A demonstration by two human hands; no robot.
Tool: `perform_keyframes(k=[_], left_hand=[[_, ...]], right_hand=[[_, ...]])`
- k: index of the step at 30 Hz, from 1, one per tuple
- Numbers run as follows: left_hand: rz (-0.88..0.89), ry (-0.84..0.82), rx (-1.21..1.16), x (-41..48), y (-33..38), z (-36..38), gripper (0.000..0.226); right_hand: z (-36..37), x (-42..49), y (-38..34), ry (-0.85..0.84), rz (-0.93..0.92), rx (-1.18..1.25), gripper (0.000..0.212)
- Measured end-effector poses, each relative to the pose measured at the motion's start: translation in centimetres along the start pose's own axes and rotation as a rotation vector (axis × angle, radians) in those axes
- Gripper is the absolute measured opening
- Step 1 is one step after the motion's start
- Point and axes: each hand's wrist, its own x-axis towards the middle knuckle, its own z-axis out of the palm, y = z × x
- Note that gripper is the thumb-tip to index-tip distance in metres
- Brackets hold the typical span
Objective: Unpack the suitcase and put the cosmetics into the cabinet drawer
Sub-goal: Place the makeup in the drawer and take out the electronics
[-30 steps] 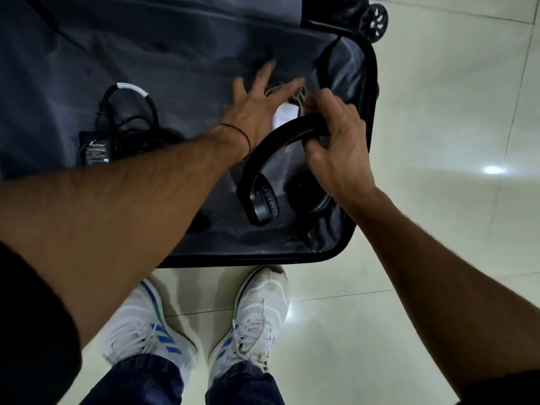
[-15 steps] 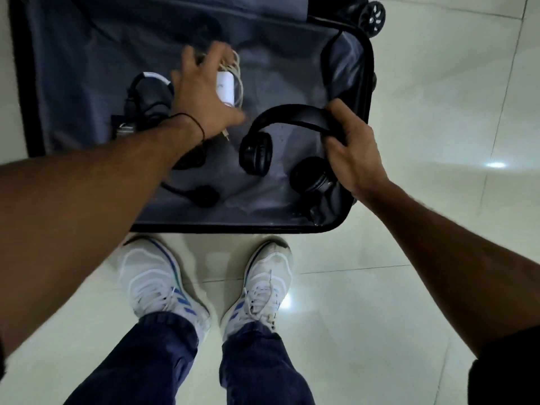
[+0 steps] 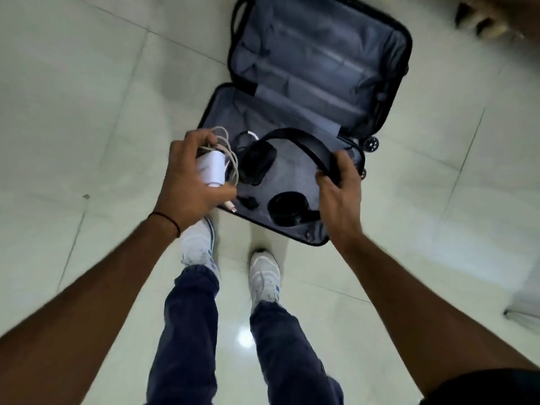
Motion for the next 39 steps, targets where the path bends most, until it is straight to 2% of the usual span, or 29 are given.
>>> perform_keyframes(k=[9,12,15,16,18,19,21,23,28,35,39], left_hand=[[-0.218,0.421,-0.166,-25.0,10.8,-13.3,0.066],[-0.304,0.625,-0.218,-36.1,13.2,-16.7,0.067],[-0.364,0.800,-0.322,-46.5,14.9,-18.4,0.064],[-0.374,0.839,-0.347,-50.0,15.3,-18.8,0.065],[-0.422,0.862,-0.419,-50.8,16.1,-18.0,0.067],[-0.421,0.946,-0.413,-57.9,16.7,-19.3,0.067],[-0.426,1.029,-0.447,-63.4,16.9,-19.8,0.067],[-0.424,1.176,-0.416,-74.3,16.5,-21.2,0.066],[-0.401,1.422,-0.322,-92.9,15.5,-24.4,0.065],[-0.372,1.746,-0.237,-107.4,11.0,-30.9,0.067],[-0.394,1.809,-0.151,-113.3,6.8,-36.6,0.066]], right_hand=[[1.3,-16.5,-18.8,-0.392,-0.196,-0.004,0.020],[1.6,-25.4,-23.9,-0.541,-0.263,-0.062,0.024],[1.6,-34.1,-27.0,-0.681,-0.321,-0.119,0.016],[1.8,-37.2,-27.6,-0.730,-0.333,-0.121,0.012],[1.6,-37.6,-28.2,-0.723,-0.329,-0.128,0.008],[2.2,-44.2,-28.6,-0.819,-0.373,-0.139,0.008],[2.7,-49.6,-29.1,-0.883,-0.387,-0.136,0.009],[4.0,-60.0,-29.0,-1.018,-0.442,-0.109,0.010],[7.6,-78.5,-29.2,-1.223,-0.488,-0.026,0.019],[15.3,-95.9,-32.0,-1.449,-0.616,0.053,0.016],[21.8,-103.7,-34.1,-1.465,-0.673,0.084,0.026]])
